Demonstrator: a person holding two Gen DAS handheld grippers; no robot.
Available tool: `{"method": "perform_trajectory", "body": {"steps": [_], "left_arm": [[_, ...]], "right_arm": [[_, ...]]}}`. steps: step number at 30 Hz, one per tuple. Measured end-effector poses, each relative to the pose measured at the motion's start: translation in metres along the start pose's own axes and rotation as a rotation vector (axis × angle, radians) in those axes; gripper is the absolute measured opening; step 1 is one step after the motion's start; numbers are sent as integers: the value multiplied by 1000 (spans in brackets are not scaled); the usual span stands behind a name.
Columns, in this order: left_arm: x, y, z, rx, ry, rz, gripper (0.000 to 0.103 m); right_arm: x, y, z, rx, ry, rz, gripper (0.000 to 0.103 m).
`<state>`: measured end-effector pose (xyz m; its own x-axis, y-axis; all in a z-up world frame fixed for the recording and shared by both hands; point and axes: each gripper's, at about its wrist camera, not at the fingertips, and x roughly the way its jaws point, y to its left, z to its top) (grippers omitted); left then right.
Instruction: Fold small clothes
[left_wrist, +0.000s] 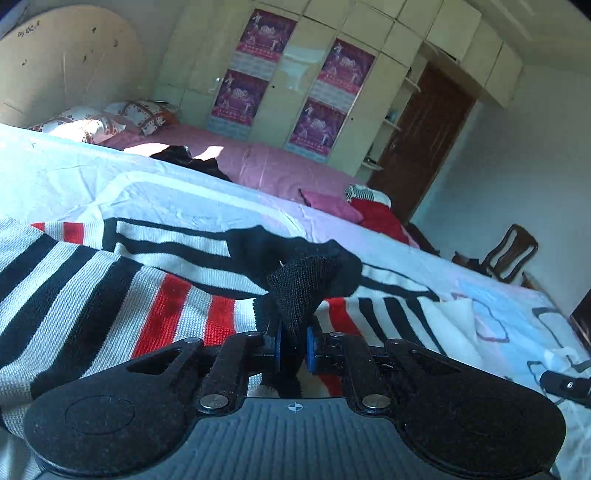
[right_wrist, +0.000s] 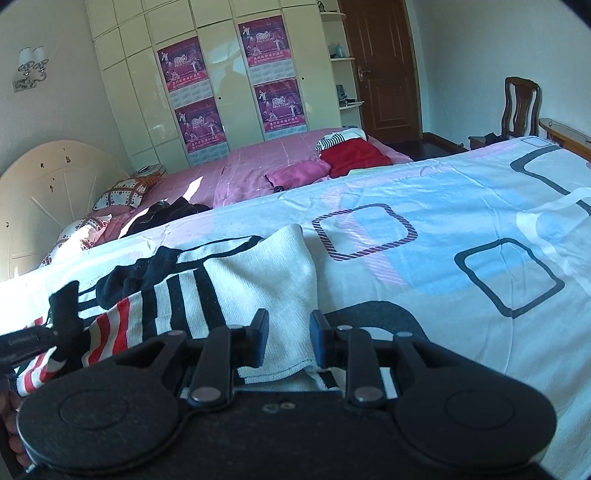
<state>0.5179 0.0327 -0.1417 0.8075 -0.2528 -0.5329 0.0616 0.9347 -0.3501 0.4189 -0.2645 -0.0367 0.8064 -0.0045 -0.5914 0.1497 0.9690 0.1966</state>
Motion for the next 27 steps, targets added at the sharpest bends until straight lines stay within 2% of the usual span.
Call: {"method": "perform_trajectory", "body": {"steps": [3,4,6,7,8,10,13,15,18,20,22,24,27], "left_arm": [[1,-5,-6,23,1,45,13],[0,-8,-7,28,4,52,20],[-2,-13,-7,42,-4,61,52],[-6,-15,-7,52,-18,68,82],[-10,-20,-6,74,-44,72,87],[-19,-25,-4,91,-56,54,87],[-47,-19,0,81,-93,62,87],[-71,-3,-2,66,-116,106,87],[-104,33,-14,57,-134,226,87],[-121,59,-22,72,-120,312,87],[-131,80,-30,61,-88,361,87],[-134,97,-35,36,-50,377,87],[-138,111,-39,25,-48,372,87]], "right_arm": [[8,-2,3,11,-4,-16,26],[10,-2,4,19,0,-17,26],[15,-2,5,28,7,-23,27],[17,-1,5,28,13,-25,32],[19,1,5,28,17,-25,41],[19,6,3,29,16,-11,46],[20,18,1,29,19,47,44],[22,31,0,31,24,101,43],[28,63,-3,6,56,200,43],[35,86,-7,-3,90,266,43],[42,108,-10,2,125,315,44],[54,125,-12,22,182,352,46],[71,138,-13,96,242,388,47]]}}
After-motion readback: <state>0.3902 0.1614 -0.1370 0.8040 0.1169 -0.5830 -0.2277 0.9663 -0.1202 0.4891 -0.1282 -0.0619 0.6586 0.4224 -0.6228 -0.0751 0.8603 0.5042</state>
